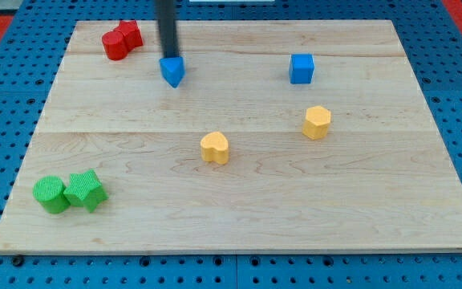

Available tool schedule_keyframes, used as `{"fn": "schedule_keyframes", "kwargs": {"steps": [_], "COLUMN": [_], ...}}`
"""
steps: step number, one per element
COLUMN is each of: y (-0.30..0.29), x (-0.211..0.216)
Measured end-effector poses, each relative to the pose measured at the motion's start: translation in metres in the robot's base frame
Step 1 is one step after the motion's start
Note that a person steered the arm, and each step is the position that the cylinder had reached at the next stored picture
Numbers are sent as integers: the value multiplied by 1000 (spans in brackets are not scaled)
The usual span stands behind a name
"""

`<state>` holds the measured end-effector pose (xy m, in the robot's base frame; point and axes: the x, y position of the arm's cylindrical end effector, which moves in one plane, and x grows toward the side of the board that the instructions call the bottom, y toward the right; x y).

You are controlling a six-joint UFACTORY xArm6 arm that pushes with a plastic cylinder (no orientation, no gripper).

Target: Place the blue triangle diagonally to the top left of the yellow heart

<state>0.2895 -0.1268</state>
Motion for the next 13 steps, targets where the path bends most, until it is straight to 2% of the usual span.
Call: {"fn": "schedule_keyframes", "kwargs": {"steps": [1, 2, 3, 4, 5, 6, 7, 8, 9, 10, 11, 12, 13], "y": [58, 83, -3, -14, 14, -29, -32, -35, -28, -49, -61, -6, -37], "x": [-27, 17, 35, 15, -29, -22, 22, 43, 34, 11, 47, 86, 65]}}
